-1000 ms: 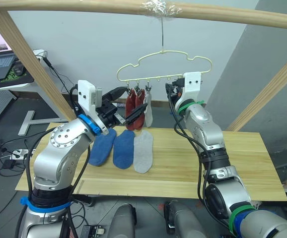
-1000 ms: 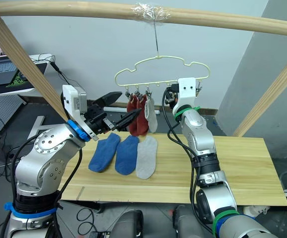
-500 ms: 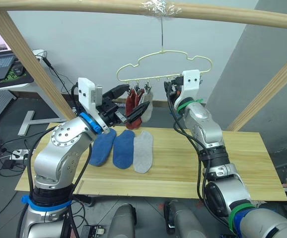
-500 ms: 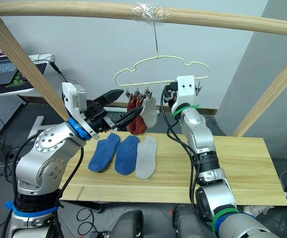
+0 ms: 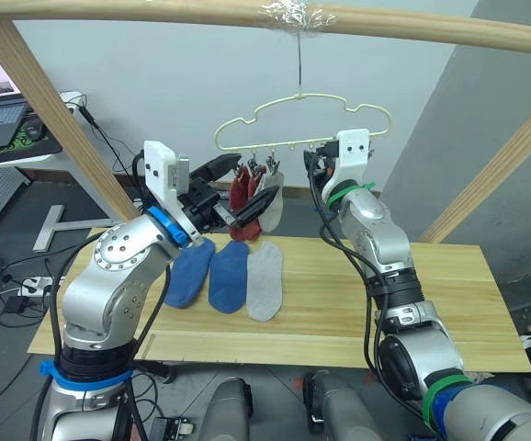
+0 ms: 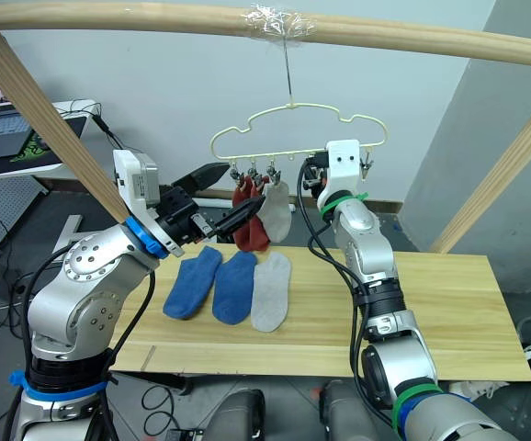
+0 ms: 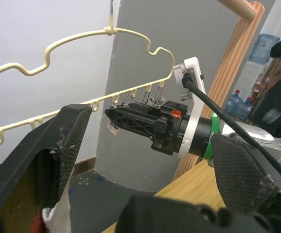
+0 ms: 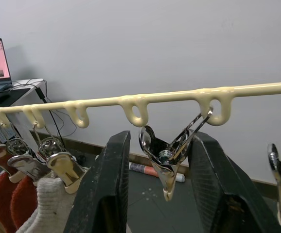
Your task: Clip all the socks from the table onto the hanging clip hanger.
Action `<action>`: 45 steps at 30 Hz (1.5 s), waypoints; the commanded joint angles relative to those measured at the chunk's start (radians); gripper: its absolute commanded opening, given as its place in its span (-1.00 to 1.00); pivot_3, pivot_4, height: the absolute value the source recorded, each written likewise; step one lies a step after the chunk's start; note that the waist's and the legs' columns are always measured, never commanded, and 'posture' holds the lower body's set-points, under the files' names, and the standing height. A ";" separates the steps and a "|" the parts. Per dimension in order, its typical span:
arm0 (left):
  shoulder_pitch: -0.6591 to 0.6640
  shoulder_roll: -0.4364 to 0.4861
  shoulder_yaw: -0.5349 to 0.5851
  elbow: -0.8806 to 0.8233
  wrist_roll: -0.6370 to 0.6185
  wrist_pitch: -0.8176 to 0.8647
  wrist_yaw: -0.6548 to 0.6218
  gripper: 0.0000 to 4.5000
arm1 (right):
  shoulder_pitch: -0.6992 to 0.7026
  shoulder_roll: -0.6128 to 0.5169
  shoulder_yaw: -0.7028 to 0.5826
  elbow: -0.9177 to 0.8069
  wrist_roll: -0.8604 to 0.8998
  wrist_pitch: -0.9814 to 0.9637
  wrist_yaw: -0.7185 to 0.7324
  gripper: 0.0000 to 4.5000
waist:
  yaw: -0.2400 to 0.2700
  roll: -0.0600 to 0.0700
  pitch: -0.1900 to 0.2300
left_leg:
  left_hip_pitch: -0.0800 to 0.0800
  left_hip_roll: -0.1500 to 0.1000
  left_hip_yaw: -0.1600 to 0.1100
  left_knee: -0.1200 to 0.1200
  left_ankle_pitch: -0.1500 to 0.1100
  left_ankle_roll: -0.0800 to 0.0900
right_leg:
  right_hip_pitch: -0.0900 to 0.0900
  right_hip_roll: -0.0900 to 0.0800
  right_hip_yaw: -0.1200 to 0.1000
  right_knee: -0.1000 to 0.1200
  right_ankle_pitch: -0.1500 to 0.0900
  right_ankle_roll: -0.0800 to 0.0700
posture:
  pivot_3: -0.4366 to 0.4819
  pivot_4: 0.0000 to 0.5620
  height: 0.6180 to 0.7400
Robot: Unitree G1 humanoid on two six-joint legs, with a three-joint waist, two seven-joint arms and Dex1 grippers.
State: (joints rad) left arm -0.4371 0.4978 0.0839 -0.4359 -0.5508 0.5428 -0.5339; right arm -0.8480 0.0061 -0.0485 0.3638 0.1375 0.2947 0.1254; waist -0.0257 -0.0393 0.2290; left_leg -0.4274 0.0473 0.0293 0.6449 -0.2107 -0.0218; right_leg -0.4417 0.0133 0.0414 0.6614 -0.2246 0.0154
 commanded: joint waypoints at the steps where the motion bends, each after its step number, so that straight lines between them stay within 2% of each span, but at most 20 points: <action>1: -0.006 -0.001 0.012 -0.051 -0.016 -0.001 0.002 1.00 | -0.026 -0.005 -0.009 -0.013 -0.005 -0.019 -0.020 -0.23 | 0.000 0.000 0.000 | 0.000 0.000 0.000 0.000 0.000 0.000 | 0.000 0.000 0.000 0.000 0.000 0.000 | 0.11 -0.22 1.00; 26: -0.005 -0.005 0.017 -0.073 -0.020 0.012 0.008 1.00 | -0.029 -0.008 -0.008 -0.005 -0.013 -0.031 -0.054 -0.23 | 0.000 0.000 0.000 | 0.000 0.000 0.000 0.000 0.000 0.000 | 0.000 0.000 0.000 -0.001 0.000 0.000 | 0.13 -0.25 1.00; 29: -0.004 -0.007 0.015 -0.074 -0.021 0.013 0.009 1.00 | -0.027 -0.015 -0.012 -0.004 -0.018 -0.040 -0.057 -0.48 | 0.000 0.000 0.000 | 0.000 0.000 0.000 0.000 0.000 0.000 | 0.000 0.000 0.000 -0.001 0.000 0.000 | 0.13 -0.25 1.00; 31: -0.005 -0.009 0.014 -0.073 -0.022 0.014 0.011 1.00 | -0.026 -0.017 -0.012 -0.004 -0.019 -0.042 -0.056 -0.76 | 0.000 0.000 0.000 | 0.000 0.000 0.000 0.000 0.000 0.000 | 0.000 0.000 0.000 -0.001 0.000 0.000 | 0.12 -0.24 1.00; 34: -0.001 -0.014 0.010 -0.076 -0.022 0.014 0.014 1.00 | -0.022 -0.020 -0.013 -0.008 -0.018 -0.041 -0.053 -0.99 | 0.000 0.000 0.000 | 0.000 0.000 0.000 0.000 0.000 0.000 | 0.000 0.000 0.000 -0.001 0.000 0.000 | 0.12 -0.24 1.00; 41: 0.066 -0.001 -0.051 -0.051 0.059 -0.006 0.005 1.00 | -0.011 -0.035 -0.017 -0.046 0.006 0.005 -0.021 -0.99 | -0.001 0.000 0.000 | 0.000 0.000 0.000 -0.001 0.000 0.000 | 0.000 0.000 0.000 -0.001 0.000 0.000 | 0.09 -0.21 1.00; 45: 0.196 -0.027 -0.187 0.140 0.230 -0.050 0.049 1.00 | 0.011 -0.070 0.003 -0.118 0.028 0.096 0.047 -0.99 | -0.002 0.003 0.002 | 0.001 0.000 0.000 -0.001 0.000 0.000 | 0.000 0.000 0.002 -0.001 0.000 0.000 | 0.03 -0.16 1.00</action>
State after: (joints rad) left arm -0.2632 0.4828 -0.0625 -0.3446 -0.3785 0.5165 -0.5044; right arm -0.8386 -0.0515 -0.0498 0.3121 0.1463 0.3672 0.1504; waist -0.0276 -0.0359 0.2311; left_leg -0.4262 0.0477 0.0297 0.6435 -0.2108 -0.0216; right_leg -0.4417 0.0125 0.0434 0.6605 -0.2251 0.0152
